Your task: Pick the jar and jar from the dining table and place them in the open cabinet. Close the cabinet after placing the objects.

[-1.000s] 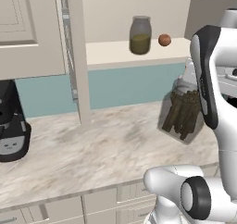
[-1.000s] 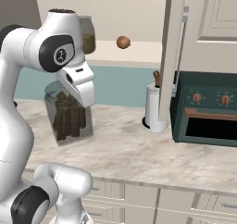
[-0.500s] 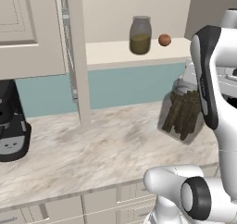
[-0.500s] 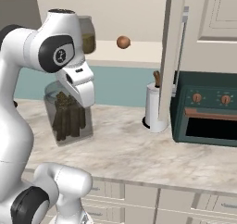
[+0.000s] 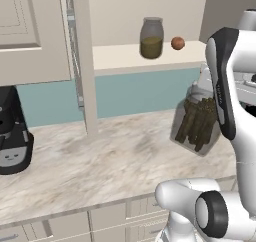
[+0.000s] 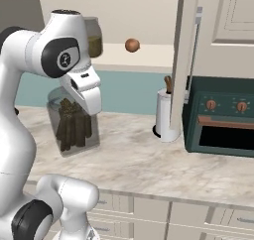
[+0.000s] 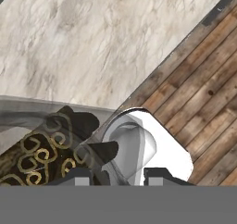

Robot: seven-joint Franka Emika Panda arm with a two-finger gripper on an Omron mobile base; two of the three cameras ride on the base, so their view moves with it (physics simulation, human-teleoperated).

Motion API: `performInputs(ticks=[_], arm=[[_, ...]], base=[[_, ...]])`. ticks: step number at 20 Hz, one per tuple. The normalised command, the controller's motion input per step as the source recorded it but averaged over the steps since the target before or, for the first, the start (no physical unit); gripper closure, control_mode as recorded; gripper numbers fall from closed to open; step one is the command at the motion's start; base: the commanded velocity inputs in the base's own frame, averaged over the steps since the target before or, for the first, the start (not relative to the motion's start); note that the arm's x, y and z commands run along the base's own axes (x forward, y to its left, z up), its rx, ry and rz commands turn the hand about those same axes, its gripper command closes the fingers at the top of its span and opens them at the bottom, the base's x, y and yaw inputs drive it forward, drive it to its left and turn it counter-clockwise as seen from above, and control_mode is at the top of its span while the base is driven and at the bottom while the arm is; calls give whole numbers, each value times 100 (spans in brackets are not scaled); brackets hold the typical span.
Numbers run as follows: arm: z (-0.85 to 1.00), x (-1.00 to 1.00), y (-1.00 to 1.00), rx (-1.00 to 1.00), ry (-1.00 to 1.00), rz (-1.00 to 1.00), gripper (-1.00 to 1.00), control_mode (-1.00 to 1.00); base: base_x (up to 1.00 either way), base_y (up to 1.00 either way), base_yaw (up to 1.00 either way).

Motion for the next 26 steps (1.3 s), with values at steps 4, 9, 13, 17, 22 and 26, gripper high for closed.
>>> performInputs(ticks=[4, 9, 13, 17, 22, 26], arm=[[0, 6, 2, 0, 0, 0, 100, -100], [6, 0, 18, 0, -2, -1, 100, -100], [19, 0, 28, 0, -5, -4, 100, -100], [22, 0, 26, 0, -14, -7, 100, -100], [16, 0, 28, 1, -12, -13, 100, -100], [14, 0, 18, 6, -9, -15, 100, -100]], base=[[0, 0, 0], [0, 0, 0], [0, 0, 0], [0, 0, 0], [0, 0, 0], [0, 0, 0]])
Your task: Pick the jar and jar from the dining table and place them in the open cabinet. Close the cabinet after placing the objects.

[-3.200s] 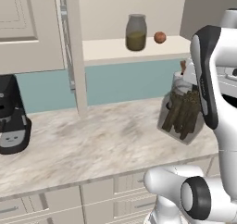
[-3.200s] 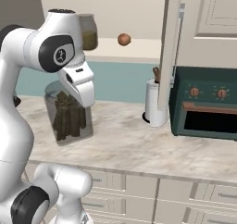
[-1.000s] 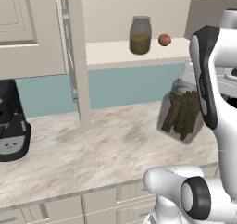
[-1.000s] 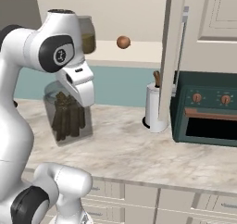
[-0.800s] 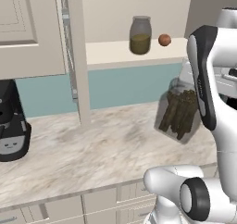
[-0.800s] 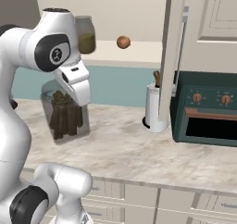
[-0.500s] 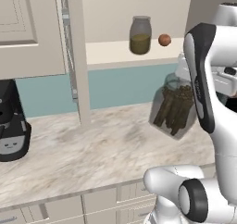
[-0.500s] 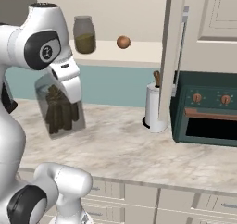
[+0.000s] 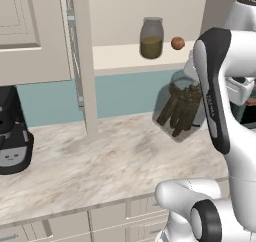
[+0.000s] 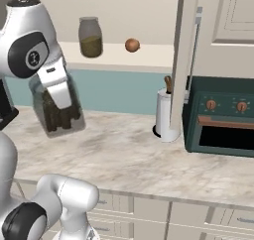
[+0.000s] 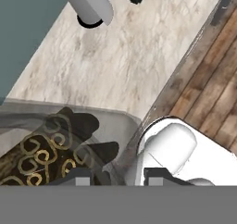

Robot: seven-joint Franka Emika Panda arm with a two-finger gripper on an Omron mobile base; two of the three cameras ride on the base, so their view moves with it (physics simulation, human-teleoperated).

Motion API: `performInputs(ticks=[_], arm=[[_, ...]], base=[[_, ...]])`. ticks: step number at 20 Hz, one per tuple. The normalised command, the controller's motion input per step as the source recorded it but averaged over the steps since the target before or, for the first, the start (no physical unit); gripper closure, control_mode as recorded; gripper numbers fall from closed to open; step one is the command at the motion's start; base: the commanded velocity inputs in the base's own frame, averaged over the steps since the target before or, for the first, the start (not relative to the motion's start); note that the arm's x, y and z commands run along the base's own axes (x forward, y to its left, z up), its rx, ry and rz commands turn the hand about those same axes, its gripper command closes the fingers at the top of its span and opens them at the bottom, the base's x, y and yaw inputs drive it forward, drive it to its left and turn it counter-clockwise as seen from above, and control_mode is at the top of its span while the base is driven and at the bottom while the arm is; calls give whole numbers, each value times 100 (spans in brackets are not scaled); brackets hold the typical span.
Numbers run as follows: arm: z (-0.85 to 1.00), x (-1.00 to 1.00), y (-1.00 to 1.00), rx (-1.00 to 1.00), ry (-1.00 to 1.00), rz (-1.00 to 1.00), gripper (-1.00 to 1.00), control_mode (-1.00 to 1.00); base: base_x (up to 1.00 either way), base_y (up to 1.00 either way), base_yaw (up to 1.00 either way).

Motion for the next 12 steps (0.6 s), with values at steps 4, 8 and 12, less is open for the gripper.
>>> performInputs(ticks=[4, 8, 12], arm=[[18, 0, 25, 7, -7, -16, 100, -100], [15, 0, 17, 10, -8, -16, 100, -100], [19, 0, 11, 11, -7, -13, 100, -100]], base=[[0, 0, 0], [0, 0, 0], [0, 0, 0]])
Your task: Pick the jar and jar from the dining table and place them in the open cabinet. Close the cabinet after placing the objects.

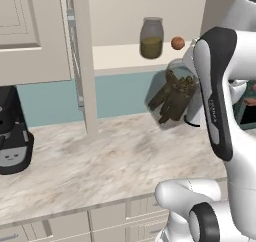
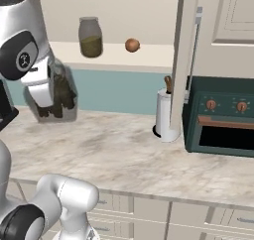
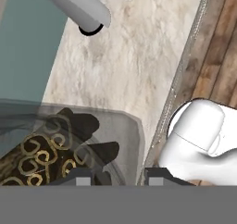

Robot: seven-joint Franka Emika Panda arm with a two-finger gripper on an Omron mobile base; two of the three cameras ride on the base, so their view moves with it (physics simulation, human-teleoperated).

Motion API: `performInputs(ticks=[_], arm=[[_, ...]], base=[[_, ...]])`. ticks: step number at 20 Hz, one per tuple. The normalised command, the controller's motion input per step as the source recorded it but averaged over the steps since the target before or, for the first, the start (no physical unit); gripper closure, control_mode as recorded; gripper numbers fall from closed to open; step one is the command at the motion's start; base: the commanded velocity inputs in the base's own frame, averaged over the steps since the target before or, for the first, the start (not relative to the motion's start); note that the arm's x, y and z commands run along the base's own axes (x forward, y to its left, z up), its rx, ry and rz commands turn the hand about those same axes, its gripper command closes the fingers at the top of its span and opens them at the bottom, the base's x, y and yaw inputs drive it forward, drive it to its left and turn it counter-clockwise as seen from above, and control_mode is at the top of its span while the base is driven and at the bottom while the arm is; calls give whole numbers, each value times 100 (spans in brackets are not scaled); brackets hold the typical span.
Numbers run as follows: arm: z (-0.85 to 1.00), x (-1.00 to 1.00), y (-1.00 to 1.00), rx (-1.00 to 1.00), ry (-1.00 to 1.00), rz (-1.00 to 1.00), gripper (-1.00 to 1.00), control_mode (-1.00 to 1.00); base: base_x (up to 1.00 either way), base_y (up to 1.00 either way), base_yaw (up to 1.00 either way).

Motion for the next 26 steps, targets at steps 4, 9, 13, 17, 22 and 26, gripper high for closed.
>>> performInputs(ticks=[4, 9, 13, 17, 22, 26], arm=[[13, -1, 0, 16, -5, -7, 100, -100], [13, 0, 0, 12, -5, -4, 100, -100], [7, 0, 5, 6, -11, -2, 100, -100], [17, 0, 16, 1, -13, -5, 100, -100], [24, 0, 24, 0, -10, -4, 100, -100], [27, 5, 25, 1, -2, -1, 100, -100]], base=[[0, 0, 0], [0, 0, 0], [0, 0, 0], [0, 0, 0], [0, 0, 0], [0, 0, 0]])
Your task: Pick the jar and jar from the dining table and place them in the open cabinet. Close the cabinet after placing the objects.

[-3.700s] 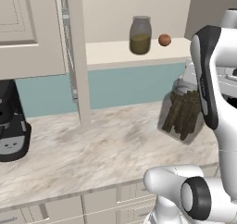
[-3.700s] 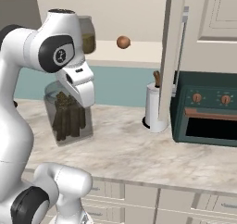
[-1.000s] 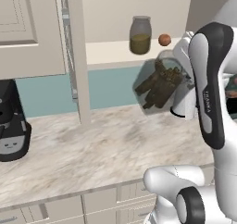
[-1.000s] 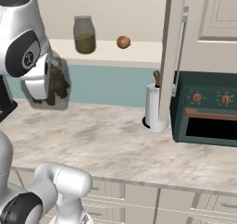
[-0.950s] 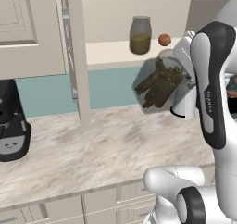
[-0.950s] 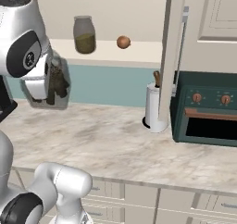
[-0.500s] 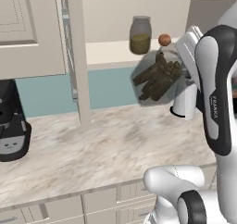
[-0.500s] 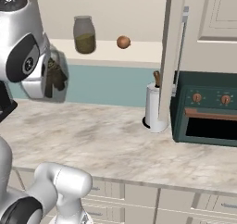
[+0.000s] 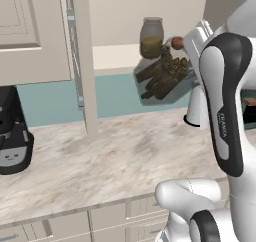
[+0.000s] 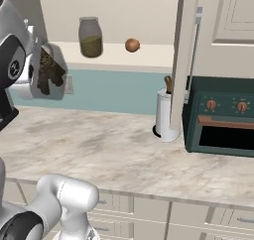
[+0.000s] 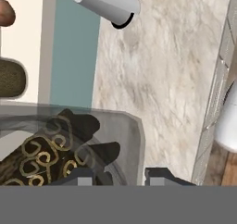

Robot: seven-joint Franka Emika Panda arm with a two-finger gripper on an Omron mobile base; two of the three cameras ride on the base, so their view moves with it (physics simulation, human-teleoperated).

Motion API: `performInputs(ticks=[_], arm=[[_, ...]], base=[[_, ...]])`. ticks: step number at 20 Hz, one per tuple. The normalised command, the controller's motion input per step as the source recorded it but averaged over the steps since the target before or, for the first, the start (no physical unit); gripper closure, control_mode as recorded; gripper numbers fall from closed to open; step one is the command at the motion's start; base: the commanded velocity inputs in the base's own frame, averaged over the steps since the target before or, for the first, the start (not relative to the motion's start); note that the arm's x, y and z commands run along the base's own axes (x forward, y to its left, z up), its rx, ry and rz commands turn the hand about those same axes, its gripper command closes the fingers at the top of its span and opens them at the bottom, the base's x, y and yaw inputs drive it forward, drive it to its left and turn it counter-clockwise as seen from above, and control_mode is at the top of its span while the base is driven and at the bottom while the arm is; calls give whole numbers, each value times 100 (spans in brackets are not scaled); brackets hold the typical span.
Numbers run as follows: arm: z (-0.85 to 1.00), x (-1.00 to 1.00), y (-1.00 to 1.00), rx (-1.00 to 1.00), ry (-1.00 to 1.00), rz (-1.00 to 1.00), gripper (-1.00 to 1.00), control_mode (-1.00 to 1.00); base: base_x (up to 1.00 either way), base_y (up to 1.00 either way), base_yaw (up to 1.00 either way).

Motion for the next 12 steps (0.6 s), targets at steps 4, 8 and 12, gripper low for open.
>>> performInputs(ticks=[4, 8, 12], arm=[[19, 24, 14, 1, 0, 0, 100, -100], [8, 32, 0, 2, 0, 0, 100, -100], [6, 42, 1, 0, 0, 0, 100, -100]], base=[[0, 0, 0], [0, 0, 0], [0, 0, 0]])
